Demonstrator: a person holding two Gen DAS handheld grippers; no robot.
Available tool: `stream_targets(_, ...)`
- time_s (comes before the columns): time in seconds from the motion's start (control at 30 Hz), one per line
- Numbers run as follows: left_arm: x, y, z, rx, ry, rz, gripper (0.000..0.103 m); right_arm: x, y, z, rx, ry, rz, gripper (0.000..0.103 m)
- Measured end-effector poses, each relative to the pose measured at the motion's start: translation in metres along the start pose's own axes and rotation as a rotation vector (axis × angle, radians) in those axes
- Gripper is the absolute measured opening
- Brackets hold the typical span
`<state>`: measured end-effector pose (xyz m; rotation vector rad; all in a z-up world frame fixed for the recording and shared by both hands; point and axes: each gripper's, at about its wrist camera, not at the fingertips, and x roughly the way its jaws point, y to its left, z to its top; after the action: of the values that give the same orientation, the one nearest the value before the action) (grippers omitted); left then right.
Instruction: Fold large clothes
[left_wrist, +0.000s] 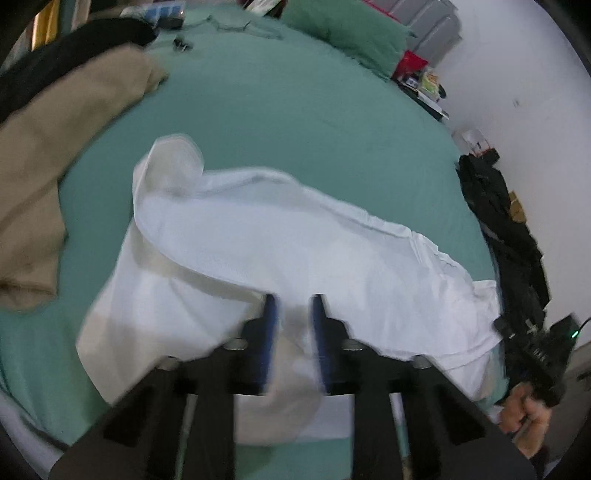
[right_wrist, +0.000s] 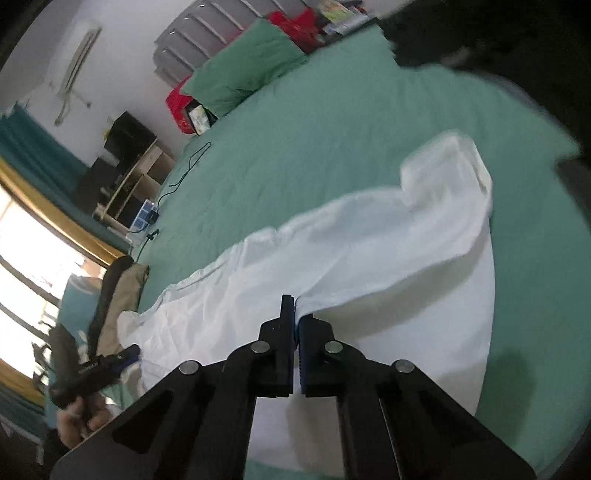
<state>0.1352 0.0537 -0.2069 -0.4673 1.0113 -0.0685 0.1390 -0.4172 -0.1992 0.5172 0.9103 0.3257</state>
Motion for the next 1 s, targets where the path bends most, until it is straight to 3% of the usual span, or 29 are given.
stream_targets(0.1, 0.000, -0.003, 0.010, 0.027, -0.029, 0.003, 0.001, 0.004, 0.012, 0.015, -0.072, -0.025, -0.019, 0.002)
stream_targets(0.37, 0.010, 0.000, 0.077, 0.050, -0.139, 0.064, 0.000, 0.029, 0.007, 0.070, -0.096, -0.082, -0.053, 0.002)
stream_targets(0.47, 0.018, 0.005, 0.102, 0.059, -0.151, 0.105, 0.000, 0.045, -0.003, 0.086, -0.071, -0.067, -0.046, 0.002)
stream_targets(0.63, 0.004, -0.001, 0.115, 0.090, -0.139, 0.071, 0.004, 0.081, -0.004, 0.103, -0.073, 0.025, -0.071, 0.004)
stream_targets(0.67, 0.001, -0.004, 0.109, 0.108, -0.128, 0.056, 0.013, 0.084, -0.001, 0.104, -0.085, 0.029, -0.076, 0.011)
stream_targets(0.7, -0.003, -0.008, 0.099, 0.141, -0.105, 0.054, 0.029, 0.082, 0.001, 0.103, -0.093, 0.021, -0.081, 0.030)
stream_targets(0.73, -0.004, -0.010, 0.092, 0.161, -0.090, 0.059, 0.037, 0.077, 0.004, 0.101, -0.103, 0.005, -0.090, 0.044)
stream_targets(0.77, -0.006, -0.013, 0.080, 0.188, -0.069, 0.064, 0.045, 0.070, 0.006, 0.098, -0.106, -0.014, -0.102, 0.072)
stream_targets(0.8, -0.007, -0.014, 0.068, 0.202, -0.050, 0.075, 0.045, 0.064, 0.007, 0.095, -0.103, -0.029, -0.117, 0.086)
stream_targets(0.87, -0.007, -0.015, 0.046, 0.241, 0.009, 0.145, 0.045, 0.049, 0.010, 0.085, -0.105, -0.047, -0.147, 0.087)
stream_targets(1.0, -0.007, -0.013, 0.015, 0.321, 0.080, 0.153, 0.047, 0.030, 0.015, 0.058, -0.172, -0.027, -0.239, 0.087)
